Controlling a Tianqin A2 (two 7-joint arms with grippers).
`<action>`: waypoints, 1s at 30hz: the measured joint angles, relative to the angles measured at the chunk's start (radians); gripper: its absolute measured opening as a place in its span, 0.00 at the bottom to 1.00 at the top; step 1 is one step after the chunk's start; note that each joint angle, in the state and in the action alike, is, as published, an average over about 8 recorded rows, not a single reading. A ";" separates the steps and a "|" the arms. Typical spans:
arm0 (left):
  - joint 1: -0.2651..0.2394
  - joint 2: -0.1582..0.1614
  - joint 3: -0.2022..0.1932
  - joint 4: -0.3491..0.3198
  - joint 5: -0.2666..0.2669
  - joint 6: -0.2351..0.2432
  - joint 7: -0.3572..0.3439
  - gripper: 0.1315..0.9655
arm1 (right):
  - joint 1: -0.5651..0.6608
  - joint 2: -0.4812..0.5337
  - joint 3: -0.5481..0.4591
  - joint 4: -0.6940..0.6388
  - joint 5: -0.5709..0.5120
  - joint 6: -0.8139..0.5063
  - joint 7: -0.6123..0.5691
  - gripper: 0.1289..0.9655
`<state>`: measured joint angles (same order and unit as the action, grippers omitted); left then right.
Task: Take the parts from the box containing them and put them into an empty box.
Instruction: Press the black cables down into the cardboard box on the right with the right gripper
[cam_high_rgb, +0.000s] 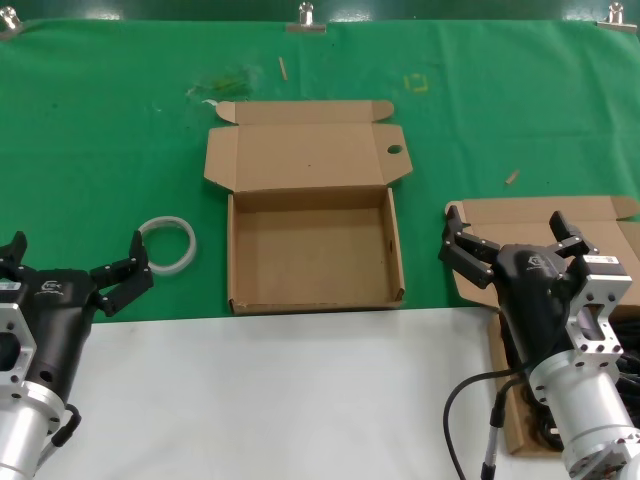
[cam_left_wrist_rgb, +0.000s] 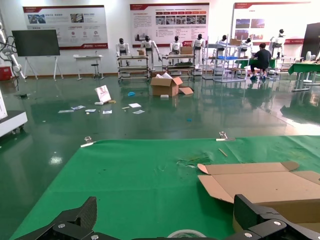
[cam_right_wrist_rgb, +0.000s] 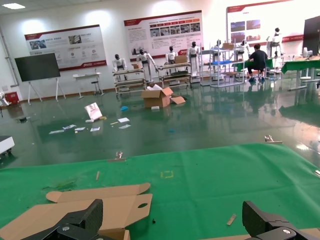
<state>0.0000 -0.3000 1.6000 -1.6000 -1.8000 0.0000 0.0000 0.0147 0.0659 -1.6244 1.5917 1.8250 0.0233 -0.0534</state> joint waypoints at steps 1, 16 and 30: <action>0.000 0.000 0.000 0.000 0.000 0.000 0.000 1.00 | 0.000 0.000 0.000 0.000 0.000 0.000 0.000 1.00; 0.000 0.000 0.000 0.000 0.000 0.000 0.000 1.00 | 0.000 0.000 0.000 0.000 0.000 0.000 0.000 1.00; 0.000 0.000 0.000 0.000 0.000 0.000 0.000 1.00 | -0.001 -0.001 -0.055 0.011 0.040 0.074 -0.053 1.00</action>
<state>0.0000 -0.3000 1.6000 -1.6000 -1.8000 0.0000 0.0000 0.0134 0.0654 -1.6799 1.6027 1.8645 0.0976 -0.1060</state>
